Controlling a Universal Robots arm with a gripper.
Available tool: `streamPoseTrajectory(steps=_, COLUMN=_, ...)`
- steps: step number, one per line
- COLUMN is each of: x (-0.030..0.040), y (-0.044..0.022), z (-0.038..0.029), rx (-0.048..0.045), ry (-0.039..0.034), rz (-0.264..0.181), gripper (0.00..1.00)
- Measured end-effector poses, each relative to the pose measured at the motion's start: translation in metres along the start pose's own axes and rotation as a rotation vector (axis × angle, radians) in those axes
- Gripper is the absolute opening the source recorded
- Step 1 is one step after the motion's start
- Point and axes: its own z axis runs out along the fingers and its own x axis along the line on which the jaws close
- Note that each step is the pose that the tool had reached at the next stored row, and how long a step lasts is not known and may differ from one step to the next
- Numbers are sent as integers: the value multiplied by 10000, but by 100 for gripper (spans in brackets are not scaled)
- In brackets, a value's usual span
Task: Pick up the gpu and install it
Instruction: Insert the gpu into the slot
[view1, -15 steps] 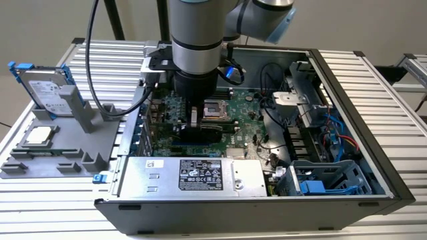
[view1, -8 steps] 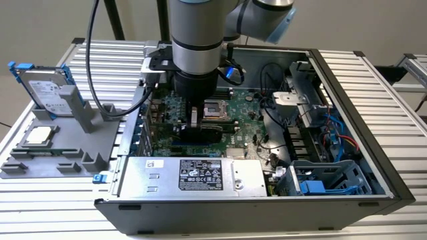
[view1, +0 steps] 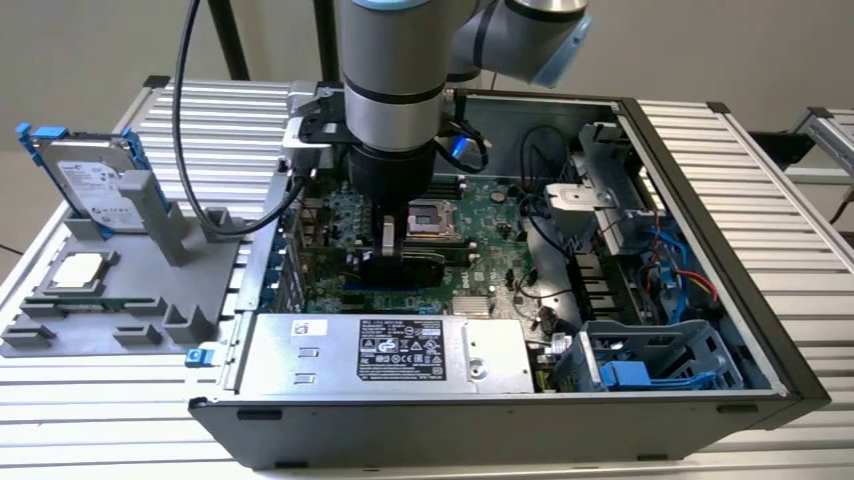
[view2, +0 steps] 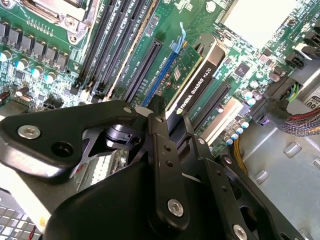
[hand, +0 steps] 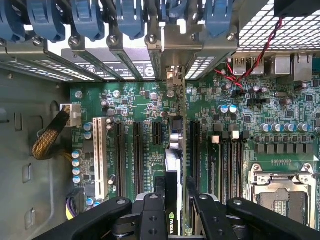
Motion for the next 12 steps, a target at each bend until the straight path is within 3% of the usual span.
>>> streamPoseTrajectory(steps=12, x=25, y=-1, z=1, rx=-4, ry=-50, rz=-2, gripper=0)
